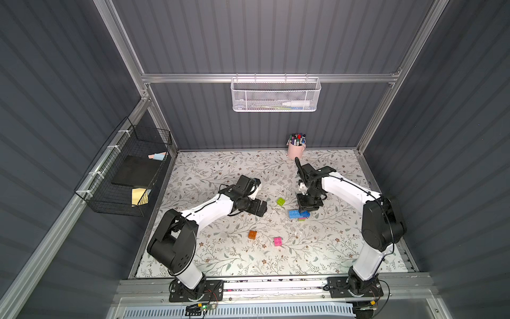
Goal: Assemble the number 4 with lego
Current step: Assemble the lego brick with the lego brick.
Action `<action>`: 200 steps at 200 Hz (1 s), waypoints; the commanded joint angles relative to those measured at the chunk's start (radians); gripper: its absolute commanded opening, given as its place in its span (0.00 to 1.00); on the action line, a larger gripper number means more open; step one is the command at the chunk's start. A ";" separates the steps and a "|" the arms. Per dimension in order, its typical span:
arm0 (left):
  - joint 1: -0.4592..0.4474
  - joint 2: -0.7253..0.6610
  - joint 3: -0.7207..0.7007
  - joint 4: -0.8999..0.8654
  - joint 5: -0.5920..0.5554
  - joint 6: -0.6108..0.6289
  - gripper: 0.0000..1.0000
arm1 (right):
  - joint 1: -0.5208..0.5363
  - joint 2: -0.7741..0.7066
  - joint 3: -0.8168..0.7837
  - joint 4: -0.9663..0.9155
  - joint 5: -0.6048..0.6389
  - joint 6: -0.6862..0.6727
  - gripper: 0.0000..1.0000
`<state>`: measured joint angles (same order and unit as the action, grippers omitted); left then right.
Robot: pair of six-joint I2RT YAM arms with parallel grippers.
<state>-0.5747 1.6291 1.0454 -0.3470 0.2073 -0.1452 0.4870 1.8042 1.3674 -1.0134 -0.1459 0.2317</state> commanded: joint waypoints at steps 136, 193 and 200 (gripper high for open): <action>-0.005 -0.026 0.000 -0.018 -0.010 0.042 0.99 | -0.023 0.046 -0.021 -0.012 0.004 0.004 0.41; -0.005 -0.040 -0.004 -0.020 -0.017 0.044 0.99 | -0.040 0.017 0.005 -0.011 -0.016 0.017 0.47; -0.005 -0.041 -0.005 -0.023 -0.018 0.044 0.99 | -0.041 0.014 0.012 -0.014 -0.017 0.017 0.47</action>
<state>-0.5747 1.6218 1.0451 -0.3492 0.2028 -0.1223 0.4549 1.8141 1.3708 -1.0183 -0.1757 0.2432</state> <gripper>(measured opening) 0.994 0.470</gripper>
